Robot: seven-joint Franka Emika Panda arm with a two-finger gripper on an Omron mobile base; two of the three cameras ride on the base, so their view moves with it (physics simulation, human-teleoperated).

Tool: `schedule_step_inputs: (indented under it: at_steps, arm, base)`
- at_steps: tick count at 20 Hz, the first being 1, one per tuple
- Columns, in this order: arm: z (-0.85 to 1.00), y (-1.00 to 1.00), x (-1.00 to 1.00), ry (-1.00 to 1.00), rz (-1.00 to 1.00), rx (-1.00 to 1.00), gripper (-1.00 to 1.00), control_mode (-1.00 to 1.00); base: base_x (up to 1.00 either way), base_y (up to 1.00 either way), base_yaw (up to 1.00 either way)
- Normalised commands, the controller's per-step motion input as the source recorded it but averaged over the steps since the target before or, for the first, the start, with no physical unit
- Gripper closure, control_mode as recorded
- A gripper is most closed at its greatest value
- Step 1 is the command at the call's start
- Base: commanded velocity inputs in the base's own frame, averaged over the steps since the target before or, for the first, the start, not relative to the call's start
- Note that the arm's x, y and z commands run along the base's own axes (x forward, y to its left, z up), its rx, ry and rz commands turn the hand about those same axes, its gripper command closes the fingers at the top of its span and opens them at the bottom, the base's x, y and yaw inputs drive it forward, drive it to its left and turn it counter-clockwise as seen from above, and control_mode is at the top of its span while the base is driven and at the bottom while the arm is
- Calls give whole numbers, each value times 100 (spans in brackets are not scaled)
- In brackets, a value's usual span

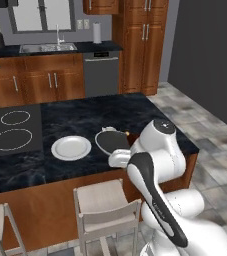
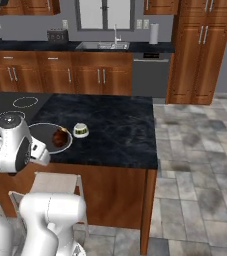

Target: Pick up the pan with the steak in it and place it on the dining table. Then place the steak on the plate.

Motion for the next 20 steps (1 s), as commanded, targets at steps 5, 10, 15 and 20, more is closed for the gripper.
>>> schedule_step_inputs:
  at_steps: [5, 10, 15, 20]
  arm:
    - [-2, 0, 35, 0, -1, 0, 100, -100]
    - [-3, 0, 57, 0, -2, 0, 100, -100]
    - [-6, -3, 47, 1, -2, 0, 100, -100]
    - [-6, -1, 23, 4, -2, -1, 100, -100]
  base:
    - [0, 0, 0]
    - [0, 0, 0]
    - [0, 0, 0]
    - [0, 0, 0]
